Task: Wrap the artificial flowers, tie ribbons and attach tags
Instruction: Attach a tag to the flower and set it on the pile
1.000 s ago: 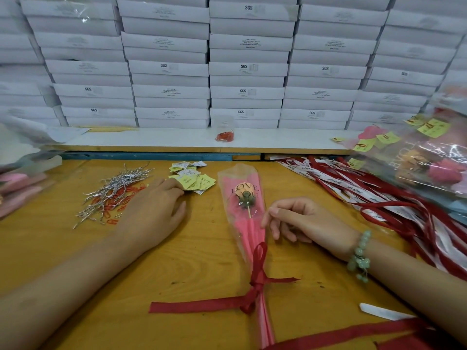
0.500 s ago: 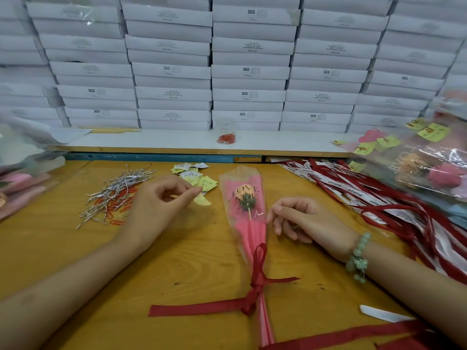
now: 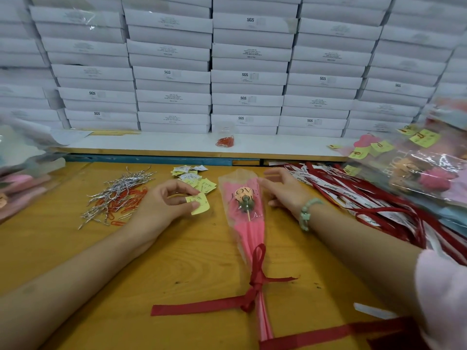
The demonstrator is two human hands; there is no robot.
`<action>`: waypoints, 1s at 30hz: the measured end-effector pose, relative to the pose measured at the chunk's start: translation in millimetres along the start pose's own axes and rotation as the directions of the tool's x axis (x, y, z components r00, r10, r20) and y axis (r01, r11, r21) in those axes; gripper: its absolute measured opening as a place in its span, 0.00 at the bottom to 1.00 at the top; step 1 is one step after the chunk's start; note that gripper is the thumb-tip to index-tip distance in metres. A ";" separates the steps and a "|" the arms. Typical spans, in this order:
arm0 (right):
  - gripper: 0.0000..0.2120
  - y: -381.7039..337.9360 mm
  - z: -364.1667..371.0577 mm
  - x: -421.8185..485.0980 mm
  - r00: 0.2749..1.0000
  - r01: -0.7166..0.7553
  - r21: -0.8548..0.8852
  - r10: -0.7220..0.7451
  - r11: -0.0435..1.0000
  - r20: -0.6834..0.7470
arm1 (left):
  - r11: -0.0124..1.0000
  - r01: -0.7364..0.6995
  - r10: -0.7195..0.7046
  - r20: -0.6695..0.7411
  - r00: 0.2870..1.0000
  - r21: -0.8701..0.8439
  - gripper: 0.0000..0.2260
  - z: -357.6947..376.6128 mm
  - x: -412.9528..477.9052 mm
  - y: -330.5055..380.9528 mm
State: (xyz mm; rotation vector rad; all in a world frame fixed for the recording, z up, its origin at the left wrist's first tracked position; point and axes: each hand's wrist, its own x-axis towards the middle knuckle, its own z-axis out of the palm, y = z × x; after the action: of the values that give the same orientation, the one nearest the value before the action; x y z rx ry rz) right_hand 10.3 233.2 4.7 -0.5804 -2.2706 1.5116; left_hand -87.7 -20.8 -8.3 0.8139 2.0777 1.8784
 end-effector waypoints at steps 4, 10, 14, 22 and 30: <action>0.25 4.0 12.9 26.6 0.983 0.167 -0.224 -0.179 0.960 -0.033 | 0.999 0.020 -0.020 0.019 1.000 0.028 0.10 0.2 -1.0 1.8; 0.20 4.6 12.1 38.3 0.983 0.178 -0.268 -0.186 0.947 -0.003 | 1.000 -0.010 0.009 0.081 0.997 0.020 0.09 1.7 0.3 0.2; 0.09 7.6 10.0 31.9 0.977 0.208 -0.165 -0.214 0.964 -0.020 | 0.999 -0.010 0.007 0.081 0.997 0.042 0.09 1.2 2.7 -1.1; 0.04 5.6 13.7 3.4 0.977 0.212 -0.134 -0.205 0.968 0.066 | 0.997 -0.034 0.026 0.125 0.992 0.063 0.10 2.7 -1.2 2.9; 0.07 -5.3 31.1 -26.3 0.954 0.273 0.018 -0.269 0.962 -0.132 | 0.996 -0.049 0.050 0.015 0.999 -0.075 0.06 22.9 -13.6 11.3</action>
State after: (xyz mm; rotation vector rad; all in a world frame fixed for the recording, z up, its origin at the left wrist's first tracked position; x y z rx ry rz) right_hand 16.5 193.4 -3.5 -0.3280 -2.1202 1.3386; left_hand -62.0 -8.4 -3.6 0.8680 1.9826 1.9552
